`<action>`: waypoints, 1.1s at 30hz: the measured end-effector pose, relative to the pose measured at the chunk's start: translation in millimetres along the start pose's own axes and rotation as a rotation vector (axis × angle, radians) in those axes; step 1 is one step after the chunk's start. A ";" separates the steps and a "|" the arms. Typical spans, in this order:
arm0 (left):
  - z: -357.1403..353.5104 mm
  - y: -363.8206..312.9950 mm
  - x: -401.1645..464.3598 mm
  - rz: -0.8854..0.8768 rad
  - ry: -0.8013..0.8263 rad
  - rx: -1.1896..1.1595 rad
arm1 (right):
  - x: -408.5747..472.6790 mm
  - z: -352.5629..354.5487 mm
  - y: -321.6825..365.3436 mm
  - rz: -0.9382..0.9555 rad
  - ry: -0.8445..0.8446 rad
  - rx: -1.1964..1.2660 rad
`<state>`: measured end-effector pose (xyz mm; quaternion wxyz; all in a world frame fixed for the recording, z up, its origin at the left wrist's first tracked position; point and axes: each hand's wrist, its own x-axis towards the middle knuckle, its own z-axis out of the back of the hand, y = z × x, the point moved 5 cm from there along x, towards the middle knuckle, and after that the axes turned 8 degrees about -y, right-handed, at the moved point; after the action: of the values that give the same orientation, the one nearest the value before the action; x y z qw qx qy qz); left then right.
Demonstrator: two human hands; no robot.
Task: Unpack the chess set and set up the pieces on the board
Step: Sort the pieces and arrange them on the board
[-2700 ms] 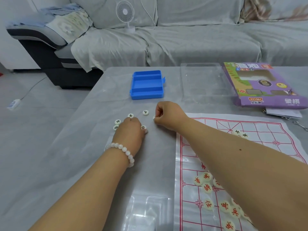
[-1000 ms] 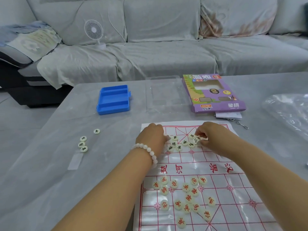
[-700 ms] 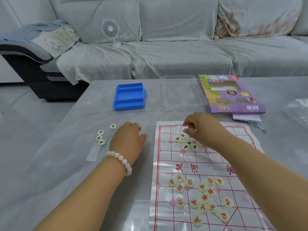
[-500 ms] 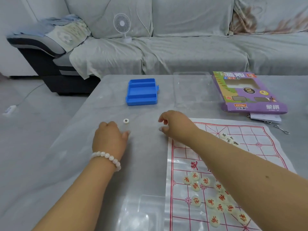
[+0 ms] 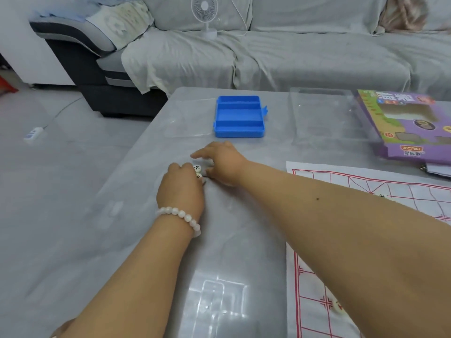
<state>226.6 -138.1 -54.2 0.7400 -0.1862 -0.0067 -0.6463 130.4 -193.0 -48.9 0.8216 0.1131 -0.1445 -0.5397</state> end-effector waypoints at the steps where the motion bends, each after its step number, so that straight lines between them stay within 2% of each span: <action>1: -0.1 1.3 1.6 -0.012 0.013 0.007 | 1.3 -1.2 2.3 0.014 0.017 -0.001; 8: -1.0 6.3 4.5 -0.065 0.108 0.050 | -3.9 0.9 7.3 0.011 0.007 0.059; 16: 3.5 -12.3 -7.9 -0.097 0.148 0.008 | -33.1 9.5 -4.9 -0.068 -0.013 0.017; 23: 9.4 -88.9 -36.0 -0.256 0.199 -0.050 | -101.2 39.2 -46.8 -0.185 -0.071 -0.038; 27: 16.5 -145.4 -62.1 -0.350 0.220 -0.127 | -154.2 81.3 -81.7 -0.265 -0.119 -0.087; 30: 13.8 -182.0 -87.7 -0.471 0.300 -0.194 | -208.4 109.3 -119.2 -0.407 -0.068 -0.117; 33: 2.1 -210.0 -113.2 -0.607 0.439 -0.151 | -255.5 121.3 -144.2 -0.496 0.029 -0.168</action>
<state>7.1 -49.5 -24.5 0.4828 -0.0865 0.1447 -0.8593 -132.4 -18.2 -14.5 0.6728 0.0842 -0.0556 -0.7329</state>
